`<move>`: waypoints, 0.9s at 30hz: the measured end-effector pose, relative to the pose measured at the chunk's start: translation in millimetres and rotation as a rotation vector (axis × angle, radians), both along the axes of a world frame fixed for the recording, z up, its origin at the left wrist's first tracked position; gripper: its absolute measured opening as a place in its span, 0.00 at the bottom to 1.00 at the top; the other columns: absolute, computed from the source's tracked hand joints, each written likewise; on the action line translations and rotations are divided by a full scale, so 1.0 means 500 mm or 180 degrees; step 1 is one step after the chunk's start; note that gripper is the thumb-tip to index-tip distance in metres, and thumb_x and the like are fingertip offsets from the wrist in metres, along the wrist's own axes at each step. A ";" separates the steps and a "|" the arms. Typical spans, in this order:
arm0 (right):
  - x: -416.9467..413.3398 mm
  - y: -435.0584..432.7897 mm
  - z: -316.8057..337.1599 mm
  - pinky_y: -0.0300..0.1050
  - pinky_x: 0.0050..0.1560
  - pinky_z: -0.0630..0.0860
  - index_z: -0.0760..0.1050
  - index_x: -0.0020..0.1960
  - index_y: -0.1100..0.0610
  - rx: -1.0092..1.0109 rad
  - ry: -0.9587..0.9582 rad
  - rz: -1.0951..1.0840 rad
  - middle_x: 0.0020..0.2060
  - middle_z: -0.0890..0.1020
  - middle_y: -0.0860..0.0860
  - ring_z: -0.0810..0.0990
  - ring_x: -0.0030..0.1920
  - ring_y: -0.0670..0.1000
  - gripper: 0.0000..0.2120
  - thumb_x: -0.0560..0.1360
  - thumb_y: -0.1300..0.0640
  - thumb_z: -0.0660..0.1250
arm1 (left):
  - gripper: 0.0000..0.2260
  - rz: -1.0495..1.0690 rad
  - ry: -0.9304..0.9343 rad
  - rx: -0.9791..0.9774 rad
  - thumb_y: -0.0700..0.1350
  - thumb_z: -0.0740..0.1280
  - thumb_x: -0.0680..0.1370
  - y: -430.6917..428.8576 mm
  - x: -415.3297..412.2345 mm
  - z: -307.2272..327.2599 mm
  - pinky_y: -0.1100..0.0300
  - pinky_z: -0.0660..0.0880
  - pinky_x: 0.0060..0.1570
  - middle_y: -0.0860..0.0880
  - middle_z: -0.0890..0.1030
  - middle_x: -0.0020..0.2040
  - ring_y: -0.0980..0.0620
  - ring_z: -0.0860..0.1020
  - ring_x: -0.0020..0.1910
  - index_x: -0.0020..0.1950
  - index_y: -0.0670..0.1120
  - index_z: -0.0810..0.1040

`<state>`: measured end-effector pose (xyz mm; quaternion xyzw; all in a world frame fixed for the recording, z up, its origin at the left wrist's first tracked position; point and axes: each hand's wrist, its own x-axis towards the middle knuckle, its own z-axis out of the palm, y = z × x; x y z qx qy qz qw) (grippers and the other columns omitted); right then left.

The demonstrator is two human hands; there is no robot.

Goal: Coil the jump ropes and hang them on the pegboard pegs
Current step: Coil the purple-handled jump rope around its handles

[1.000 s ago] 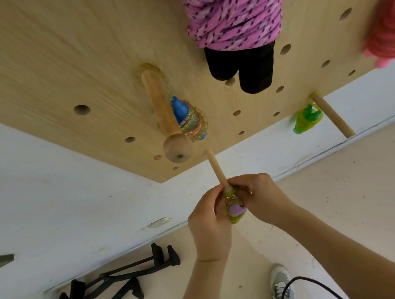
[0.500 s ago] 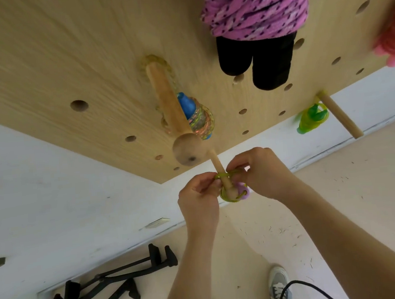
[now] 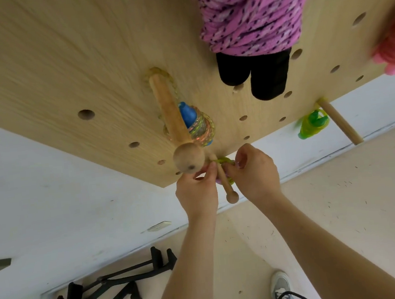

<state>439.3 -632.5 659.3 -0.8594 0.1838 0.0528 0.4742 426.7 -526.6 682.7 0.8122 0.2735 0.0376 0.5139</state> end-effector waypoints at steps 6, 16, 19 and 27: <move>0.000 -0.002 0.024 0.51 0.54 0.77 0.78 0.47 0.51 0.1471 0.0426 -0.0104 0.41 0.84 0.48 0.80 0.47 0.48 0.05 0.76 0.52 0.64 | 0.10 0.0063 0.0074 0.0231 0.53 0.69 0.75 -0.023 0.012 0.018 0.71 0.69 0.32 0.56 0.82 0.31 0.65 0.78 0.30 0.37 0.50 0.80; -0.137 -0.017 0.039 0.57 0.53 0.80 0.80 0.52 0.55 0.2005 0.0836 -0.0108 0.37 0.85 0.54 0.84 0.40 0.55 0.09 0.73 0.54 0.72 | 0.13 -0.0727 0.0352 -0.0135 0.38 0.70 0.73 -0.029 -0.133 0.036 0.72 0.73 0.36 0.57 0.81 0.49 0.59 0.81 0.41 0.52 0.55 0.79; -0.138 -0.001 0.039 0.56 0.53 0.81 0.83 0.45 0.56 0.2213 0.0675 -0.0490 0.35 0.85 0.58 0.84 0.39 0.55 0.03 0.72 0.58 0.73 | 0.11 -0.0701 0.0149 0.0064 0.36 0.69 0.74 -0.029 -0.129 0.035 0.73 0.73 0.38 0.56 0.84 0.42 0.60 0.82 0.38 0.46 0.53 0.82; -0.132 -0.001 0.027 0.44 0.45 0.77 0.81 0.49 0.69 0.3752 0.1108 -0.1021 0.38 0.81 0.59 0.76 0.37 0.53 0.06 0.75 0.67 0.68 | 0.11 -0.1148 0.0441 0.0103 0.39 0.68 0.75 0.014 -0.087 0.047 0.62 0.78 0.49 0.59 0.84 0.42 0.61 0.82 0.44 0.44 0.56 0.82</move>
